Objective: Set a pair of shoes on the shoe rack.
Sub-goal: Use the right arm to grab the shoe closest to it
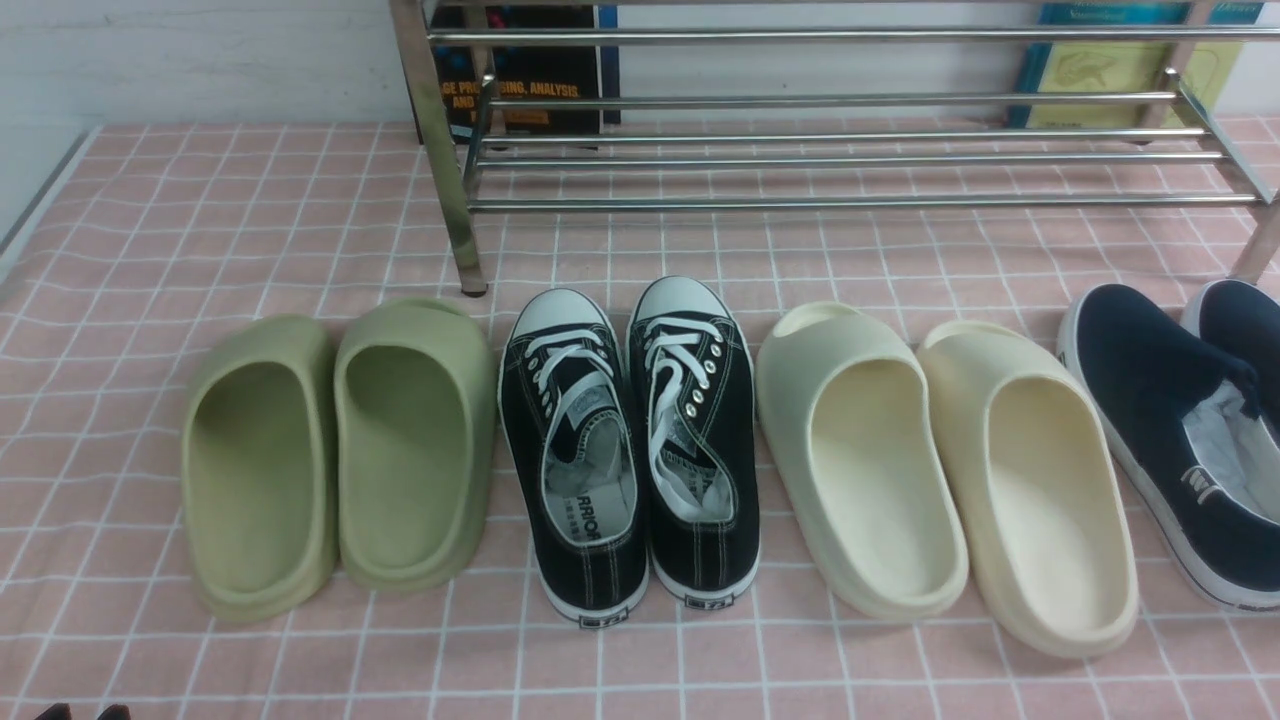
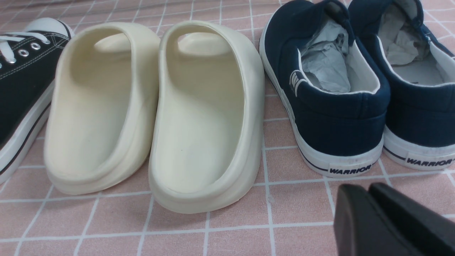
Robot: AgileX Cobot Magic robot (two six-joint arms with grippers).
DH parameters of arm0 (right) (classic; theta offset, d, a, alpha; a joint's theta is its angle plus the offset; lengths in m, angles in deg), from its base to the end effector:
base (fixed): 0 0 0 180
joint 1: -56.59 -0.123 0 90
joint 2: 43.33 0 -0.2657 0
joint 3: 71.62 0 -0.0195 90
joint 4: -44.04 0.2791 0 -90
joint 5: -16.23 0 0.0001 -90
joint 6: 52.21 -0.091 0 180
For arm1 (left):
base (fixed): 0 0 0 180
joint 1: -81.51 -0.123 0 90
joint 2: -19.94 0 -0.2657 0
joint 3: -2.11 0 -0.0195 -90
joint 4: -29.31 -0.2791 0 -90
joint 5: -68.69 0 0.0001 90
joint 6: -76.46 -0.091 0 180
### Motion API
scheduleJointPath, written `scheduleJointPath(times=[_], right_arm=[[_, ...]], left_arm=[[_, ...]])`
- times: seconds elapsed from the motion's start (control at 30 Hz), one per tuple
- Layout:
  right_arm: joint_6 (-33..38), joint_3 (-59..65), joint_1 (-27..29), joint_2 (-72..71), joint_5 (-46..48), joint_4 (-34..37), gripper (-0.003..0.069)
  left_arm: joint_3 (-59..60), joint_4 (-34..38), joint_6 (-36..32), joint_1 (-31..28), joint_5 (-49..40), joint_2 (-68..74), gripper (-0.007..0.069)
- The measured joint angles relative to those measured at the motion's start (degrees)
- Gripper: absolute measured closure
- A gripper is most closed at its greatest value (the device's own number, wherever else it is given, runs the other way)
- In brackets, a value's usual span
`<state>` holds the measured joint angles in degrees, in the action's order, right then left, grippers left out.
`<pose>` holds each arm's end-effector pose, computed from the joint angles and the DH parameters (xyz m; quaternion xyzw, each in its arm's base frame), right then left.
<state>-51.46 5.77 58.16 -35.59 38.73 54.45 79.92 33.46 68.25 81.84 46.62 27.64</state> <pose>0.0999 0.0036 0.1748 0.0529 0.8034 0.0656 0.5894 0.1001 -0.0031 0.1724 0.0411 0.8055 0.0098 0.5911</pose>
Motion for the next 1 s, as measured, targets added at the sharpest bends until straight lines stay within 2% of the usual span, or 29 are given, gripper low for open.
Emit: scheduleJointPath(times=[0.4,0.5,0.6,0.87,0.93,1.0], right_arm=[[0.0,0.1,0.0,0.0,-1.6,-1.1,0.0592],[0.0,0.6,0.0,0.0,-6.0,-1.1,0.0589],[0.0,0.6,0.0,0.0,-10.6,-1.1,0.0586],[-0.2,0.6,0.0,0.0,-35.2,-1.1,0.0576],[-1.9,0.6,0.0,0.0,-39.2,-1.1,0.0574],[-7.1,0.6,0.0,0.0,-44.5,-1.1,0.0569]], left_arm=[[0.0,0.0,0.0,0.0,0.0,0.0,0.0385],[0.0,0.0,0.0,0.0,0.0,0.0,0.0385],[0.0,0.0,0.0,0.0,0.0,0.0,0.0385],[0.0,0.0,0.0,0.0,0.0,0.0,0.0385],[0.0,0.0,0.0,0.0,0.0,0.0,0.0385],[0.0,0.0,0.0,0.0,0.0,0.0,0.0385]])
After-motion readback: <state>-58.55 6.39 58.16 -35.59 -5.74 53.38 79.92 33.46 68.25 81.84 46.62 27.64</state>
